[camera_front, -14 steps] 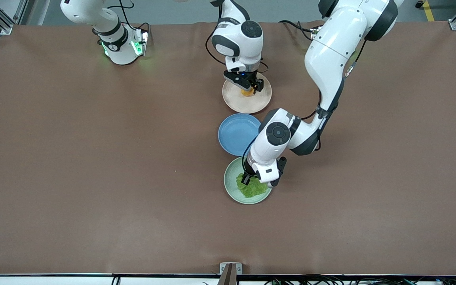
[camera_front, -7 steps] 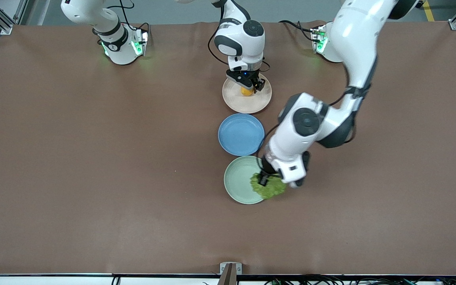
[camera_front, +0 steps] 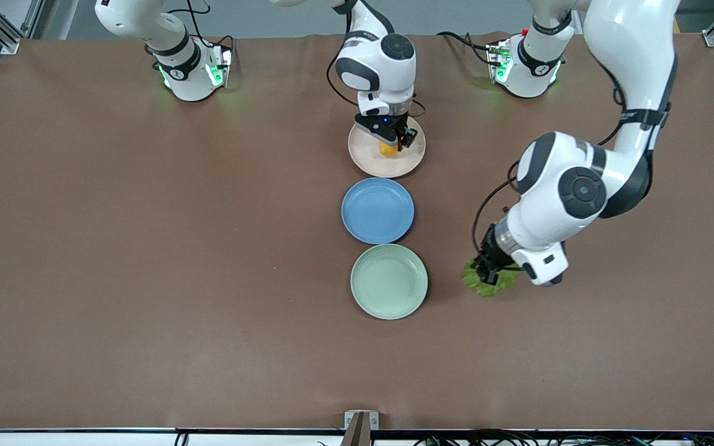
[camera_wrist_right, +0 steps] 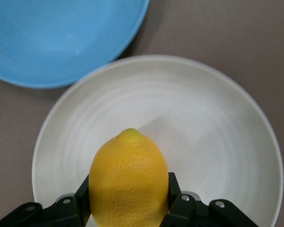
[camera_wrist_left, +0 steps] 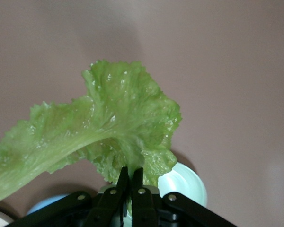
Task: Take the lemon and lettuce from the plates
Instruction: 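Carry the lettuce and lemon away from the plates with both grippers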
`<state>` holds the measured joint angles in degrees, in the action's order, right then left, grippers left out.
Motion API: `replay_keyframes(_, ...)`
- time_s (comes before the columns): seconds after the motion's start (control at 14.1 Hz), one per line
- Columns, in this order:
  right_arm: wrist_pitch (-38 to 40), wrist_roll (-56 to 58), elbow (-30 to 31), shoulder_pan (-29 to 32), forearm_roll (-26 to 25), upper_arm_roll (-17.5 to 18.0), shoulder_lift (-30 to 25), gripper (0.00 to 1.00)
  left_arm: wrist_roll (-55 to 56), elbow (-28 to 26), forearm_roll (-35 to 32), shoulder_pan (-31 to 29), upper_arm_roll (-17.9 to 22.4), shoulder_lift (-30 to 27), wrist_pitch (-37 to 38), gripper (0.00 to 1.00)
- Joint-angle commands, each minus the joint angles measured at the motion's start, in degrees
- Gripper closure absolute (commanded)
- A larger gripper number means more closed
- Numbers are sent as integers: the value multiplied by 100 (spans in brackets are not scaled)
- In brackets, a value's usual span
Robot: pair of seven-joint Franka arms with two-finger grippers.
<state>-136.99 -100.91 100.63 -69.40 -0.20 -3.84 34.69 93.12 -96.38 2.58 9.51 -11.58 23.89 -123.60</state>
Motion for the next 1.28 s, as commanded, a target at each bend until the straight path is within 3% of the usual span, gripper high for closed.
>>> replay_keyframes(0.0,479,920,124,574,-103,67,-541,97,-389,-1363,84,-309,-55,-875,-392,99)
replay_keyframes(0.28,463,2651,790,1576,-103,67,-1130,99,-882,-2541,67,-626,-47,-1280,-1279,99)
replay_keyframes(0.5,357,4240,1633,2498,-103,67,-1744,100,-1190,-3166,49,-819,-47,-1378,-1868,99)
replay_keyframes(0.78,286,6202,2364,3869,-94,76,-2282,100,-1480,-3747,32,-951,-47,-1352,-2518,97)
replay_keyframes(1.21,260,8312,2576,5347,-24,76,-2309,100,-1648,-4161,14,-1065,-38,-1176,-3091,96)
